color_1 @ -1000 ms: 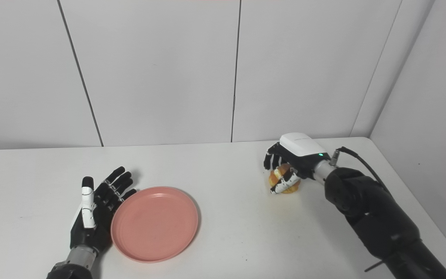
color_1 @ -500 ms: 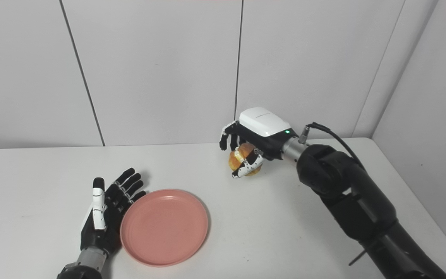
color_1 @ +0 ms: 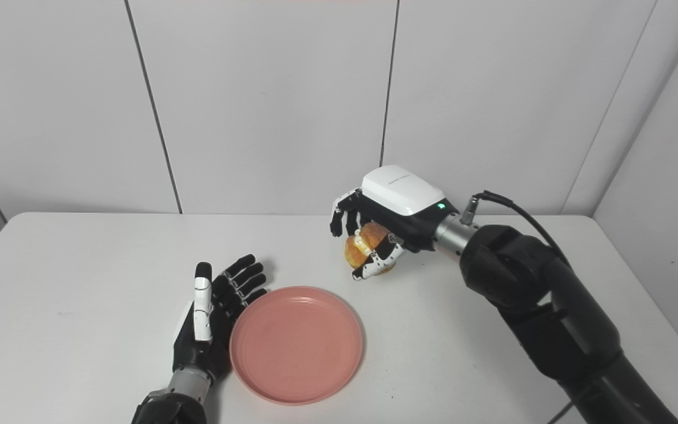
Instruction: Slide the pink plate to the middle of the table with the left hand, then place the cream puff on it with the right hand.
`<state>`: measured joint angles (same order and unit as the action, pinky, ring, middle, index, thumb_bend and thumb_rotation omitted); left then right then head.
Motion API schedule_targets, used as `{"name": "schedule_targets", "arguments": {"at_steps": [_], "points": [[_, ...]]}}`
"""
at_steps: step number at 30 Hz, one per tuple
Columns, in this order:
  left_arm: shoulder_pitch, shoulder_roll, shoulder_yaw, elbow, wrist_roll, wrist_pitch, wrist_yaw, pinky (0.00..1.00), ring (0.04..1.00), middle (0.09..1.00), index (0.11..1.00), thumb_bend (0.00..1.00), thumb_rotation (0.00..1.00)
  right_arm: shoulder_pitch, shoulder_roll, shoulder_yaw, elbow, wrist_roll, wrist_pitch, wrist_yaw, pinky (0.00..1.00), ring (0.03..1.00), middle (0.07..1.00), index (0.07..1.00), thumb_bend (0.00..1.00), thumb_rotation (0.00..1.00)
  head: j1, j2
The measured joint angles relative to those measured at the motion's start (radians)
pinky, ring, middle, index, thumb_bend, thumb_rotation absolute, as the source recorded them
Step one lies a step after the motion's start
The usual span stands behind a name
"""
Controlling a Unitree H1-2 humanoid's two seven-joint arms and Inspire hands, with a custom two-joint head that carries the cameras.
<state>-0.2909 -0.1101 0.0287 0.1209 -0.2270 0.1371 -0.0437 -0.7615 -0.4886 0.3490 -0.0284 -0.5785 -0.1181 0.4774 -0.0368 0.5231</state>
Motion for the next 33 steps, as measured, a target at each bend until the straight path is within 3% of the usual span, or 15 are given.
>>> {"name": "schedule_targets", "arguments": {"at_steps": [10,15,22,26,33], "points": [[0.001,-0.019,-0.006,0.005,0.016,-0.005,0.000,0.78,0.823,0.799,0.744,0.75,0.99,0.000,0.048,0.026,-0.020,0.017,-0.006,0.042,0.37,0.420,0.477,0.511,0.52,0.00,0.087,0.015],[0.001,-0.021,-0.008,0.005,0.017,-0.005,0.001,0.80,0.828,0.791,0.736,0.75,0.99,0.000,0.065,0.042,-0.023,0.012,-0.008,0.057,0.34,0.408,0.471,0.517,0.52,0.00,0.080,0.021],[0.001,-0.024,-0.007,0.004,0.017,-0.002,0.001,0.79,0.819,0.800,0.737,0.74,0.99,0.000,0.104,0.065,-0.014,-0.001,-0.009,0.063,0.39,0.439,0.480,0.498,0.52,0.00,0.071,0.028],[0.001,-0.024,-0.005,0.001,0.016,0.003,0.000,0.78,0.816,0.804,0.741,0.74,1.00,0.001,0.114,0.083,0.023,-0.030,-0.011,0.061,0.33,0.402,0.462,0.516,0.52,0.00,0.069,0.032],[0.001,-0.025,-0.005,-0.004,0.016,0.013,0.001,0.79,0.816,0.813,0.751,0.73,1.00,0.009,0.137,0.102,0.103,-0.042,-0.033,0.050,0.36,0.422,0.498,0.502,0.52,0.00,0.064,0.038]]}}
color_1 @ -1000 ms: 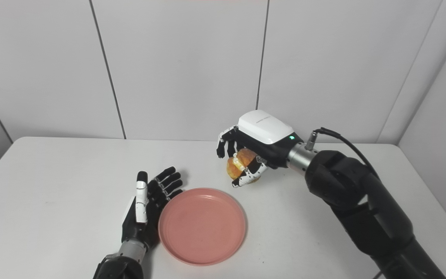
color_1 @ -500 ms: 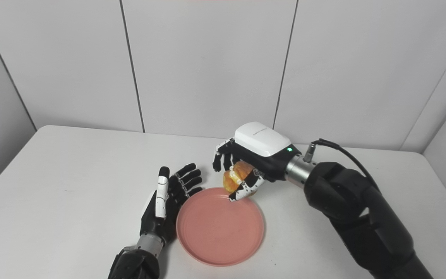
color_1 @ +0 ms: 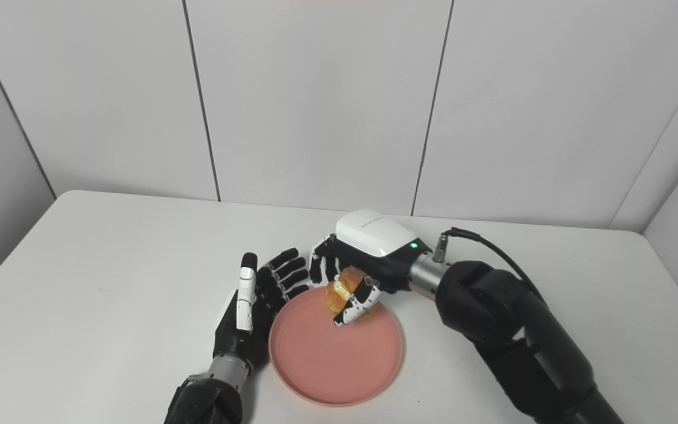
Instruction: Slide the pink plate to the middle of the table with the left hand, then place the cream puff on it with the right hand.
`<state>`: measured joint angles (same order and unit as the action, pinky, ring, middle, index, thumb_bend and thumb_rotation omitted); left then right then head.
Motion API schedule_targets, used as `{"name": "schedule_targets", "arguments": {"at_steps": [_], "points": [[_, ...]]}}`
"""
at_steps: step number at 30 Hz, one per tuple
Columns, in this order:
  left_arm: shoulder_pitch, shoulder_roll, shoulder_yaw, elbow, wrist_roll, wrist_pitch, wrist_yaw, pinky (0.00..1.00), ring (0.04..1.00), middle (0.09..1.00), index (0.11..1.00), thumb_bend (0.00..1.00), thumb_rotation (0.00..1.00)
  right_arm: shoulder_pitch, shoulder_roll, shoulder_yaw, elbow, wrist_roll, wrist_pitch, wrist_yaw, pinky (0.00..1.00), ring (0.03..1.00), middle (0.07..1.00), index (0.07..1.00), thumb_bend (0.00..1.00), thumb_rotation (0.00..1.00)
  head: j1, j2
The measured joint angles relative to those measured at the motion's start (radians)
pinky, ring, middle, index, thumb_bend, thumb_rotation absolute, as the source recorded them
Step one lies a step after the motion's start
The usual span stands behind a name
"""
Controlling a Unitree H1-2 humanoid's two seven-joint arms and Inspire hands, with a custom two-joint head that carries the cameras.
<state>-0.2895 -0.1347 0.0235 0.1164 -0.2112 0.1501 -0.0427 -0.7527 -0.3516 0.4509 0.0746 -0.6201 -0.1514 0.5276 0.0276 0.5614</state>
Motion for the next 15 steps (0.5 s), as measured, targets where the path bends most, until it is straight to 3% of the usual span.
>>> {"name": "schedule_targets", "arguments": {"at_steps": [5,15], "points": [[0.000,-0.001,0.001,-0.002,0.000,0.004,0.005,0.79,0.816,0.799,0.744,0.74,1.00,0.014,0.006,0.017,0.039,-0.015,-0.020,-0.013,0.40,0.443,0.519,0.481,0.52,0.00,-0.003,0.005],[0.000,-0.001,0.000,-0.002,-0.002,0.005,0.007,0.78,0.817,0.805,0.740,0.75,0.99,0.027,0.011,0.073,0.068,-0.034,-0.060,-0.007,0.36,0.416,0.494,0.510,0.52,0.00,-0.003,0.009]]}}
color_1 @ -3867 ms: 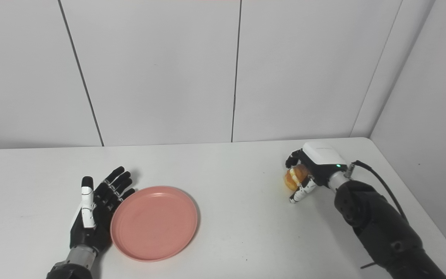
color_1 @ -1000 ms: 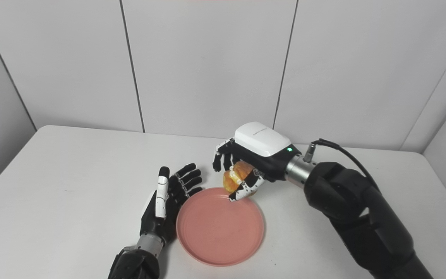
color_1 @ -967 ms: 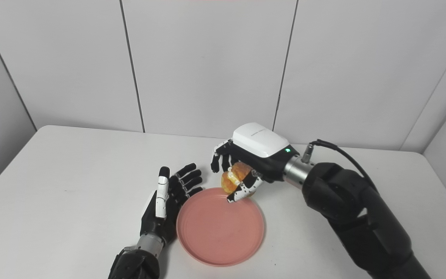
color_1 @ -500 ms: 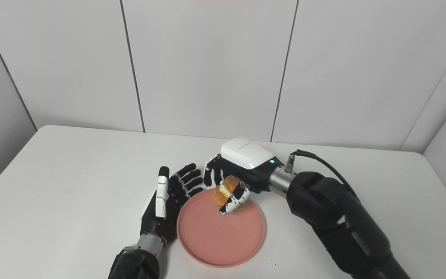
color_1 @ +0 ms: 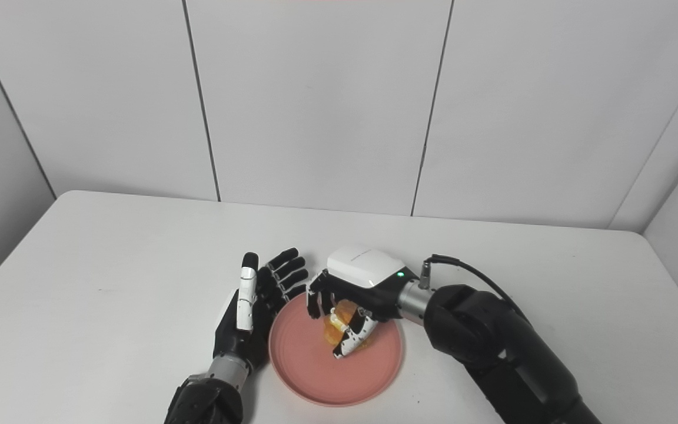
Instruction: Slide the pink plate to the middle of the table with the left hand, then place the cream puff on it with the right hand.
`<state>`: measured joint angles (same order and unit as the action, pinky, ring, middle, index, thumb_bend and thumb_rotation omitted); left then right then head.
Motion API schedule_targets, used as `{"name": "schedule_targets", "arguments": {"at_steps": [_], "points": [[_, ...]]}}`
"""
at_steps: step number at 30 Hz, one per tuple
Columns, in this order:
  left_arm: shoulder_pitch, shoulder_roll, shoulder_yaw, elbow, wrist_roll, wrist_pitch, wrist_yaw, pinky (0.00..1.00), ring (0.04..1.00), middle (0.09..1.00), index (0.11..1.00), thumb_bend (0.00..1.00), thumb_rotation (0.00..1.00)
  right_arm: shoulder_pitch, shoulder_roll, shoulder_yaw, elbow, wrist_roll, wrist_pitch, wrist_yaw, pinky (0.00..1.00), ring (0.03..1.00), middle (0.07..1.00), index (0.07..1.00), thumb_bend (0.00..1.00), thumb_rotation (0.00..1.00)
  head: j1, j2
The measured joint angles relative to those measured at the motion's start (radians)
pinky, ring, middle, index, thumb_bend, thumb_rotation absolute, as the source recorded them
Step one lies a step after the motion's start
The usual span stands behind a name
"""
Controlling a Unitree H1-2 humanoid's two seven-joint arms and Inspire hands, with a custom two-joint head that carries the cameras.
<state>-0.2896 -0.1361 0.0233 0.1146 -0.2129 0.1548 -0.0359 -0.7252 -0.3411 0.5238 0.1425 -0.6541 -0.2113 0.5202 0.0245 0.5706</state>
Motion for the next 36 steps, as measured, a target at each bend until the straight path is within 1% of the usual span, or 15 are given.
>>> {"name": "schedule_targets", "arguments": {"at_steps": [11,13,15,16,17,18,19,20,23,24,25,26,28,33,36], "points": [[0.000,0.000,-0.003,-0.002,0.001,0.004,0.000,0.76,0.798,0.775,0.733,0.74,0.99,0.002,0.006,0.025,0.009,-0.021,-0.011,0.019,0.36,0.431,0.508,0.495,0.52,0.00,0.000,0.003],[0.000,0.000,-0.003,-0.002,0.000,0.004,0.000,0.77,0.802,0.777,0.729,0.75,0.98,0.002,0.006,0.026,0.009,-0.027,-0.013,0.019,0.38,0.434,0.516,0.496,0.52,0.00,-0.003,0.003],[0.000,0.000,-0.003,-0.002,0.000,0.004,0.000,0.77,0.813,0.788,0.739,0.75,0.99,0.002,0.006,0.026,0.009,-0.033,-0.013,0.019,0.39,0.468,0.491,0.494,0.53,0.00,-0.005,0.003],[0.000,0.000,-0.003,-0.002,0.000,0.004,0.000,0.77,0.819,0.793,0.745,0.75,0.99,0.002,0.005,0.026,0.008,-0.036,-0.013,0.019,0.43,0.511,0.551,0.494,0.53,0.07,-0.005,0.003],[0.000,0.000,-0.003,-0.002,0.000,0.005,-0.001,0.76,0.824,0.798,0.750,0.75,0.98,0.002,0.005,0.026,0.005,-0.038,-0.012,0.023,0.48,0.571,0.611,0.562,0.81,0.16,-0.005,0.003],[0.000,0.000,-0.002,-0.002,0.000,0.005,-0.002,0.76,0.834,0.804,0.749,0.75,0.98,0.001,0.004,0.025,0.000,-0.037,-0.009,0.036,0.56,0.646,0.673,0.609,0.90,0.21,-0.006,0.005],[0.000,0.000,-0.002,-0.002,-0.001,0.006,-0.003,0.76,0.848,0.812,0.748,0.75,0.99,0.001,0.001,0.025,-0.012,-0.032,0.000,0.065,0.64,0.721,0.734,0.653,0.97,0.25,-0.008,0.005],[0.000,0.001,-0.002,-0.002,-0.002,0.006,-0.005,0.76,0.867,0.829,0.747,0.74,0.99,-0.001,-0.001,0.025,-0.019,-0.027,0.007,0.089,0.71,0.784,0.784,0.683,0.99,0.27,-0.008,0.005],[0.000,0.001,-0.002,-0.002,-0.001,0.006,-0.011,0.75,0.884,0.847,0.749,0.74,1.00,-0.003,-0.008,0.017,-0.040,-0.003,0.051,0.162,0.78,0.844,0.832,0.714,1.00,0.30,-0.008,0.006],[0.000,0.001,-0.003,-0.002,-0.001,0.006,-0.011,0.75,0.886,0.850,0.750,0.74,1.00,-0.004,-0.011,0.012,-0.048,0.000,0.054,0.180,0.79,0.855,0.841,0.721,1.00,0.30,-0.008,0.006],[0.000,0.002,-0.003,-0.002,-0.001,0.006,-0.011,0.76,0.880,0.833,0.746,0.75,1.00,-0.005,-0.014,0.007,-0.052,0.003,0.056,0.190,0.81,0.870,0.851,0.731,1.00,0.32,-0.008,0.006],[0.000,0.002,-0.002,-0.002,-0.001,0.007,-0.011,0.76,0.878,0.828,0.745,0.75,1.00,-0.006,-0.017,0.001,-0.055,0.012,0.057,0.199,0.81,0.875,0.854,0.734,1.00,0.32,-0.009,0.008],[0.000,0.002,-0.002,-0.002,-0.001,0.007,-0.011,0.77,0.890,0.845,0.748,0.75,1.00,-0.006,-0.022,-0.011,-0.057,0.019,0.059,0.216,0.82,0.879,0.857,0.742,1.00,0.36,-0.011,0.008],[0.000,0.004,-0.003,-0.002,-0.001,0.007,-0.013,0.76,0.890,0.853,0.749,0.74,1.00,-0.006,-0.024,-0.022,-0.067,0.029,0.066,0.237,0.79,0.870,0.853,0.741,1.00,0.39,-0.012,0.008],[0.000,0.005,-0.005,-0.002,0.000,0.008,-0.013,0.77,0.868,0.832,0.753,0.73,1.00,-0.007,-0.024,-0.033,-0.092,0.035,0.077,0.246,0.77,0.857,0.846,0.738,1.00,0.39,-0.014,0.008]]}}
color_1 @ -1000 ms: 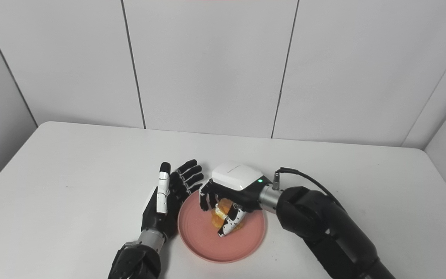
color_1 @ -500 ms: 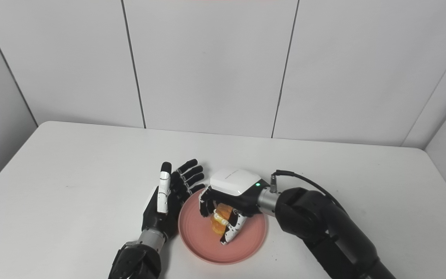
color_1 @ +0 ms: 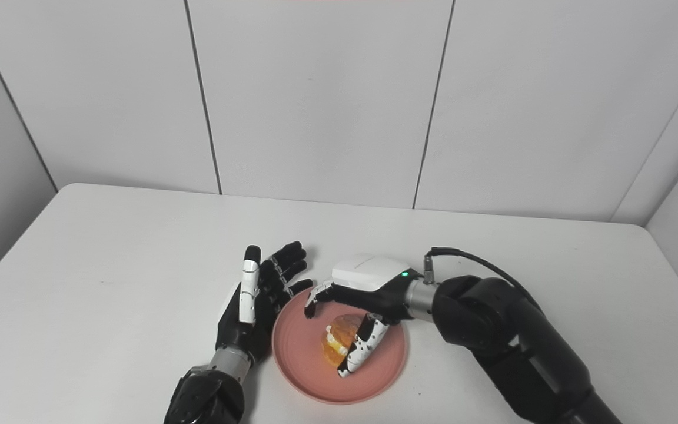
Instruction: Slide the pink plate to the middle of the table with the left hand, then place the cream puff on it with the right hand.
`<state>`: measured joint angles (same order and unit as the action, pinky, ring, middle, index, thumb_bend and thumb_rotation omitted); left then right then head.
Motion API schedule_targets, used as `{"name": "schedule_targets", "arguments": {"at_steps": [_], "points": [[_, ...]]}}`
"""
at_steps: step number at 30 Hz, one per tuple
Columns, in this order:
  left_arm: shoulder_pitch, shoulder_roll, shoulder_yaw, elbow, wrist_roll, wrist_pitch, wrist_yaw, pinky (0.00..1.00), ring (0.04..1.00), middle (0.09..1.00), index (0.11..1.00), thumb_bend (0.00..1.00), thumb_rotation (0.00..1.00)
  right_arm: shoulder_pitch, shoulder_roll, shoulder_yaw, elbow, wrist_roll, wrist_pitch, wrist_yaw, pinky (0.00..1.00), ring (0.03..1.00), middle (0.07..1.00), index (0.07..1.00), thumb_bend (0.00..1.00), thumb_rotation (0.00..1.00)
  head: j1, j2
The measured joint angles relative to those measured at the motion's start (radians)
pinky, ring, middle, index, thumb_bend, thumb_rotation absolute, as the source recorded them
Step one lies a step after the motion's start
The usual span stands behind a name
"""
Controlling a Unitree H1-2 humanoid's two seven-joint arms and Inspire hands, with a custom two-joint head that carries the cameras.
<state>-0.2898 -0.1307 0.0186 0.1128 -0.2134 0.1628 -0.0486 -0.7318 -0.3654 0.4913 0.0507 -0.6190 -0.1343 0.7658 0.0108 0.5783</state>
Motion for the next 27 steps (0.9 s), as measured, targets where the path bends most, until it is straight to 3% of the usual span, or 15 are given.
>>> {"name": "schedule_targets", "arguments": {"at_steps": [6,11,12,13,14,15,19,24,27], "points": [[0.000,-0.001,0.001,-0.005,-0.001,0.007,0.001,0.79,0.799,0.786,0.743,0.73,0.99,0.003,-0.019,-0.050,-0.066,0.024,0.035,0.009,0.70,0.807,0.811,0.717,1.00,0.41,0.000,0.002],[0.000,-0.003,0.004,-0.013,0.000,0.014,0.005,0.79,0.803,0.774,0.729,0.74,0.97,0.044,-0.018,-0.201,-0.126,0.165,0.044,-0.053,0.65,0.755,0.765,0.697,1.00,0.42,-0.006,0.002],[0.000,-0.003,0.005,-0.013,0.001,0.013,0.006,0.79,0.807,0.779,0.728,0.73,0.97,0.056,-0.016,-0.232,-0.125,0.205,0.043,-0.076,0.67,0.751,0.757,0.701,1.00,0.52,-0.006,0.002],[0.001,-0.003,0.005,-0.013,0.004,0.011,0.009,0.79,0.809,0.781,0.727,0.73,0.97,0.073,-0.012,-0.263,-0.123,0.238,0.042,-0.102,0.67,0.750,0.754,0.702,1.00,0.55,-0.008,0.000],[0.001,-0.003,0.004,-0.013,0.007,0.003,0.014,0.78,0.823,0.794,0.735,0.71,0.97,0.090,-0.006,-0.287,-0.116,0.272,0.039,-0.133,0.72,0.777,0.763,0.717,0.97,0.67,-0.011,0.000],[0.002,-0.003,0.004,-0.011,0.017,-0.011,0.019,0.80,0.845,0.816,0.747,0.71,0.97,0.116,0.010,-0.320,-0.103,0.305,0.025,-0.172,0.74,0.795,0.778,0.736,0.93,0.76,-0.014,0.000],[0.021,-0.001,0.004,0.016,0.053,-0.126,0.028,0.86,0.874,0.840,0.764,0.73,0.95,0.246,0.126,-0.455,-0.017,0.421,-0.033,-0.374,0.70,0.778,0.792,0.769,0.88,0.82,-0.018,0.002],[0.030,0.007,-0.001,0.060,0.171,-0.248,0.087,0.81,0.862,0.850,0.788,0.73,0.99,0.364,0.261,-0.514,0.052,0.494,-0.046,-0.532,0.71,0.785,0.817,0.821,0.85,0.85,-0.048,0.008],[0.030,0.010,-0.002,0.070,0.234,-0.265,0.131,0.96,0.930,0.924,0.860,0.75,1.00,0.384,0.336,-0.553,0.081,0.561,-0.063,-0.607,0.77,0.813,0.851,0.868,0.88,0.88,-0.070,0.009]]}}
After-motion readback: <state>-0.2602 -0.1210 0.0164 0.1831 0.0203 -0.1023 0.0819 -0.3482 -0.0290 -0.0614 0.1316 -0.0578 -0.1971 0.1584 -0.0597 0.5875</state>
